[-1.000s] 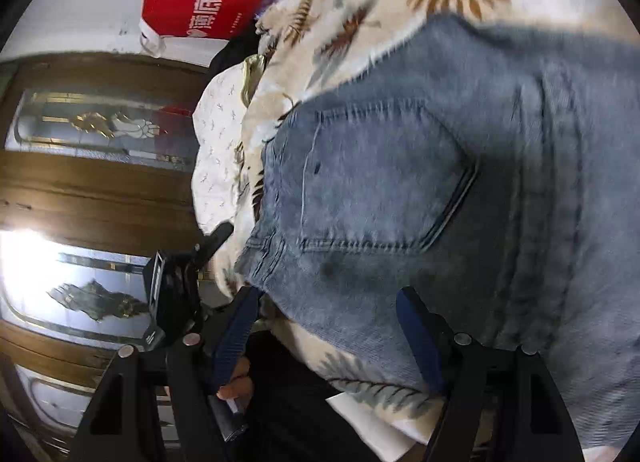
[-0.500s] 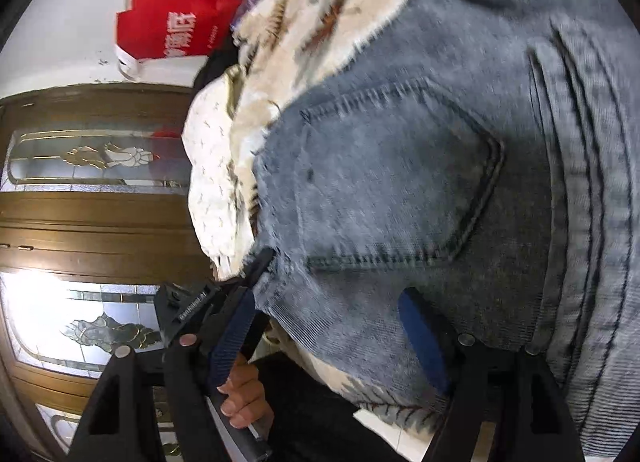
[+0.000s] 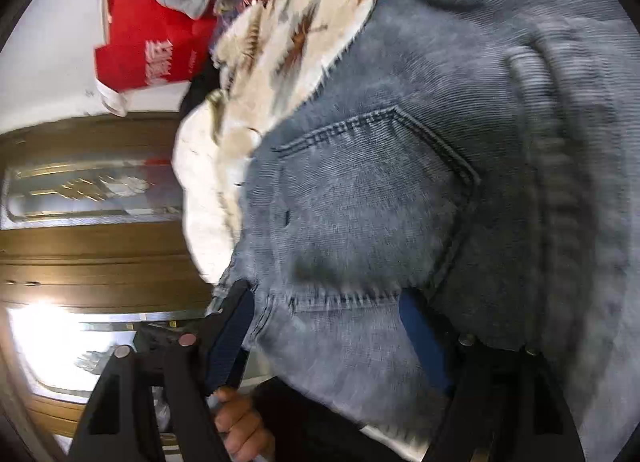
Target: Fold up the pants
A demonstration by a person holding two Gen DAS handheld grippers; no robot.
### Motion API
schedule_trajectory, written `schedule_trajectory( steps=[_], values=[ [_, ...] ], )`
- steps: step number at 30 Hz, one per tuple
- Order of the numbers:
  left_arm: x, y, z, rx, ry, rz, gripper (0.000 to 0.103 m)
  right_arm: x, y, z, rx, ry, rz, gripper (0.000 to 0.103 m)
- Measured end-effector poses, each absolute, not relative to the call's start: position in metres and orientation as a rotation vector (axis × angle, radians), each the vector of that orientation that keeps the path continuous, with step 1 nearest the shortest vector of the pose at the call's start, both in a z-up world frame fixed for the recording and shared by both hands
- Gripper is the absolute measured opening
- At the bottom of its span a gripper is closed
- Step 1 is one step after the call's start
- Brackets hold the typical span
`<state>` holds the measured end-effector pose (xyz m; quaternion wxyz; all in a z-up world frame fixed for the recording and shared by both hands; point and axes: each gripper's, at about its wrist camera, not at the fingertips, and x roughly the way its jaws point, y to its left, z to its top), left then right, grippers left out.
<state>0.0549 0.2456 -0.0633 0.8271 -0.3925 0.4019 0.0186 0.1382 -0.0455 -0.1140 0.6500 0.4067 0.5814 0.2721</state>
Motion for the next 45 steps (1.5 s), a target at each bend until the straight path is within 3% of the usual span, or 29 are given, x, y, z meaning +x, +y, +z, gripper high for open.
schedule_trajectory(
  steps=[7,14,19,24,25,28,29,33,35,37,42,45],
  values=[
    [0.058,0.164,0.008,-0.491,0.737,-0.049,0.009,0.083,-0.174,-0.075,0.932,1.072,0.494,0.078],
    [0.049,0.028,0.049,-0.197,0.691,-0.26,0.009,0.033,-0.304,-0.078,1.085,0.878,0.304,0.078],
    [0.042,-0.076,0.019,-0.033,0.784,-0.406,0.009,0.009,-0.355,-0.091,1.175,0.811,0.24,0.078],
    [0.052,-0.154,-0.072,0.192,1.029,-0.435,0.013,0.001,-0.374,-0.106,1.211,0.803,0.222,0.078],
    [0.049,-0.157,-0.072,0.217,1.006,-0.44,0.016,0.001,-0.374,-0.11,1.211,0.809,0.221,0.078],
    [0.043,-0.151,-0.045,0.122,1.019,-0.575,0.063,-0.001,-0.377,-0.115,1.214,0.822,0.215,0.078],
    [0.04,-0.144,-0.034,0.087,1.013,-0.61,0.067,0.0,-0.376,-0.115,1.206,0.822,0.208,0.078],
    [0.023,-0.082,0.015,0.004,0.862,-0.569,0.072,0.002,-0.363,-0.099,1.167,0.805,0.258,0.078],
    [0.025,-0.043,0.024,-0.039,0.803,-0.479,0.08,0.002,-0.35,-0.091,1.153,0.814,0.318,0.078],
    [0.028,0.001,0.019,-0.069,0.777,-0.338,0.081,0.0,-0.33,-0.08,1.146,0.819,0.391,0.078],
    [0.058,0.054,-0.022,-0.161,0.906,-0.194,0.081,0.012,-0.274,-0.07,1.163,0.862,0.614,0.078],
    [0.059,0.055,-0.03,-0.182,0.909,-0.209,0.081,0.02,-0.265,-0.106,1.102,0.989,0.437,0.078]
  ],
)
